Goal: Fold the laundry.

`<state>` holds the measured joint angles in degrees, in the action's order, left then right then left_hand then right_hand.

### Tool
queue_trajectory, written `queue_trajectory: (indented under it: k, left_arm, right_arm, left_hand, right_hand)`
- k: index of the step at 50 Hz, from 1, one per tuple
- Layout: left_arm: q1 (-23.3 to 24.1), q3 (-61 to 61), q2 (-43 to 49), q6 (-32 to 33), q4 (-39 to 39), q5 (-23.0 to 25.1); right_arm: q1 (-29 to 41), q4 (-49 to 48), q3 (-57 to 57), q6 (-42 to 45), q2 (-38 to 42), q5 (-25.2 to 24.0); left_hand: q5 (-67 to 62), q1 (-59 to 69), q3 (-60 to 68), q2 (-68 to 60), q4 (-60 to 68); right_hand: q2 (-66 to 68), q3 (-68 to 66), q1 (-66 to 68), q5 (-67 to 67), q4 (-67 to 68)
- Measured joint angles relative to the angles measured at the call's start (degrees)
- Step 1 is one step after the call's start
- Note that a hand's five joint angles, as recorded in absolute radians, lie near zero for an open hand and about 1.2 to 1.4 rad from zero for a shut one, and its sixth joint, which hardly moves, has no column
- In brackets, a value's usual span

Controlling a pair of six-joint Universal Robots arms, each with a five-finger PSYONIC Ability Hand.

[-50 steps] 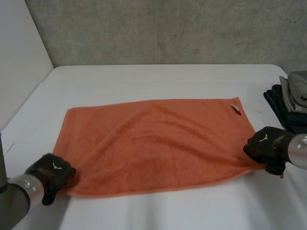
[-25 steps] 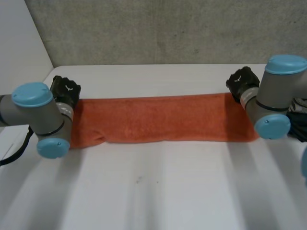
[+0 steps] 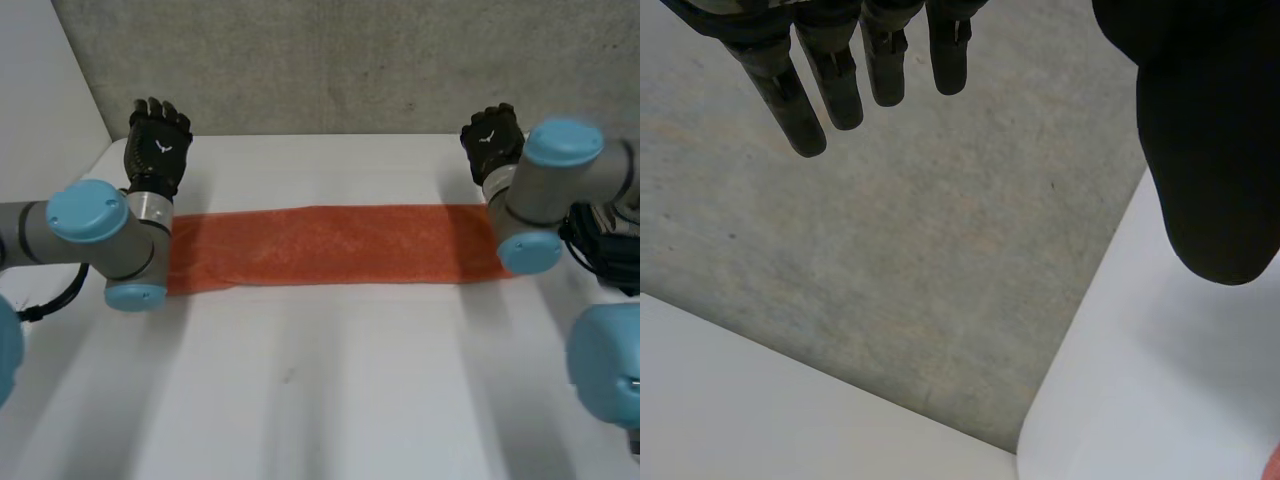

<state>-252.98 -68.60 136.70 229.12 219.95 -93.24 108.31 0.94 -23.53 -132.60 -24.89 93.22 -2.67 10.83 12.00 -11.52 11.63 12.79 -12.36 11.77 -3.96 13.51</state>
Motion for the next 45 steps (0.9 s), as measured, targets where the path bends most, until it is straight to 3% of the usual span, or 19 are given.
queue_trajectory:
  k: [8,10,11,16,20,26,39,40,43,45]
  left_arm:
    - [0.44,-10.46,-9.16,-1.30,0.15,-0.09]
    - [0.54,-14.41,-12.51,-3.07,-0.07,-0.04]
    - [0.61,-18.18,-15.62,-5.45,-0.29,0.03]
    - [0.72,-24.98,-21.02,-13.41,-1.10,0.31]
    - [0.69,-28.23,-23.19,-20.54,-2.45,1.07]
    - [0.35,-29.41,-23.38,-26.66,-5.02,2.33]
    - [-0.16,-29.06,-22.42,-26.64,-5.81,2.56]
    - [-0.16,-29.07,-22.41,-26.56,-5.79,2.56]
    - [-0.17,-29.10,-22.41,-26.52,-5.77,2.54]
    - [-0.20,-29.12,-22.42,-26.52,-5.77,2.52]
  right_arm:
    - [-1.69,6.23,-15.01,-9.18,-14.55,-2.53]
    - [-2.29,7.20,-17.57,-10.05,-16.63,-3.30]
    - [-4.38,10.12,-24.85,-11.92,-21.93,-6.04]
    - [-7.13,13.30,-32.65,-13.39,-25.68,-10.03]
    - [-8.66,14.10,-35.87,-14.49,-25.82,-12.37]
    - [-10.42,11.69,-37.05,-16.54,-21.38,-15.42]
    - [-11.69,4.81,-35.69,-16.19,-15.23,-15.73]
    - [-11.85,4.37,-35.35,-15.92,-14.59,-15.54]
    - [-12.20,4.13,-35.10,-15.65,-14.17,-15.10]
    - [-12.66,4.07,-35.16,-15.51,-14.27,-14.57]
  left_hand:
    - [0.00,0.00,0.00,0.00,0.00]
    - [0.00,0.00,0.00,0.00,0.00]
    - [0.00,0.00,0.00,0.00,0.00]
    - [0.00,0.00,0.00,0.00,0.00]
    - [0.00,0.00,0.00,0.00,0.00]
    - [0.00,0.00,0.00,0.00,0.00]
    - [0.00,0.00,0.00,0.00,0.00]
    - [0.00,0.00,0.00,0.00,0.00]
    - [0.00,0.00,0.00,0.00,0.00]
    - [0.00,0.00,0.00,0.00,0.00]
  right_hand:
    - [0.00,0.00,0.00,0.00,0.00]
    - [0.00,0.00,0.00,0.00,0.00]
    - [0.00,0.00,0.00,-0.01,0.00]
    - [0.04,-0.06,0.00,0.00,0.00]
    - [0.50,-1.30,0.21,-0.51,0.37]
    - [12.09,-13.08,10.03,-10.84,11.93]
    - [20.42,-20.84,16.38,-18.00,19.49]
    - [38.42,-38.75,32.24,-35.49,37.51]
    - [53.13,-53.12,42.64,-49.75,51.82]
    - [54.68,-55.15,43.42,-51.86,54.19]
